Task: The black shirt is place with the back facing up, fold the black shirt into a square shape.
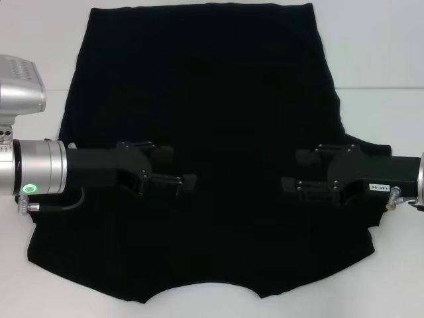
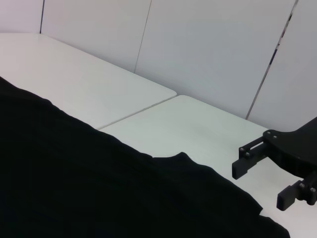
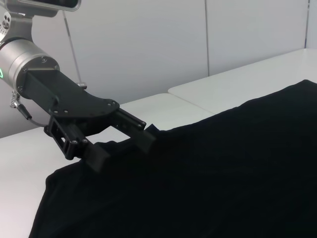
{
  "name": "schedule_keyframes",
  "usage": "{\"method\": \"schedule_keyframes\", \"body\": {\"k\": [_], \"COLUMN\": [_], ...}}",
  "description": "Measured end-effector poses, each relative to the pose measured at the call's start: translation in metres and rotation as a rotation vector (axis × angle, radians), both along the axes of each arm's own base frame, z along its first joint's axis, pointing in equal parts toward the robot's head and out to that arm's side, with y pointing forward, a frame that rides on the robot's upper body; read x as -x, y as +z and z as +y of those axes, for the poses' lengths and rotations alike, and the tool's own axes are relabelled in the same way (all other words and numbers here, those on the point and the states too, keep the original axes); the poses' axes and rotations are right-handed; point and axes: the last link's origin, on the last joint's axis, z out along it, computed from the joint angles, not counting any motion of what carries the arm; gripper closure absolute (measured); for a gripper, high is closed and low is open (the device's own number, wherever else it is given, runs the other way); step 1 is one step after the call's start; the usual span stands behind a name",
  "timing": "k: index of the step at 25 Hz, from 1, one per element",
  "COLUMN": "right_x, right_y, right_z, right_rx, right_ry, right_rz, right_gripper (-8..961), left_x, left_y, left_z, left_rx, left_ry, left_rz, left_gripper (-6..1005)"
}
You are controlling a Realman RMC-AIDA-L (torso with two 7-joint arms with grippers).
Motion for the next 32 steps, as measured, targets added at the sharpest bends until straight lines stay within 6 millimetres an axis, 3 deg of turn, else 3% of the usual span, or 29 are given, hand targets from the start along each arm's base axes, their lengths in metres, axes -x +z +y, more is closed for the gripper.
{"method": "schedule_keyframes", "body": {"k": [6, 9, 18, 25, 32], "right_x": [0.000, -0.002, 0.003, 0.017, 0.016], "right_y": [0.001, 0.006, 0.055, 0.087, 0.092], "right_z": [0.000, 0.008, 0.053, 0.074, 0.079], "right_rx": [0.002, -0.017, -0.029, -0.034, -0.021], "right_ry": [-0.015, -0.109, -0.560, -0.695, -0.776], "right_rz": [0.007, 0.030, 0.205, 0.304, 0.271], "right_gripper": [217, 217, 217, 217, 217], "left_x": [0.000, 0.003, 0.033, 0.056, 0.088], "left_y": [0.002, 0.010, 0.057, 0.078, 0.092], "left_z": [0.000, 0.005, 0.010, -0.002, -0.015], "left_rx": [0.000, -0.008, -0.003, 0.006, -0.056], "left_ry": [0.014, 0.098, 0.484, 0.688, 0.841], "left_rz": [-0.012, -0.032, -0.156, -0.242, -0.269], "left_gripper": [95, 98, 106, 112, 326]}}
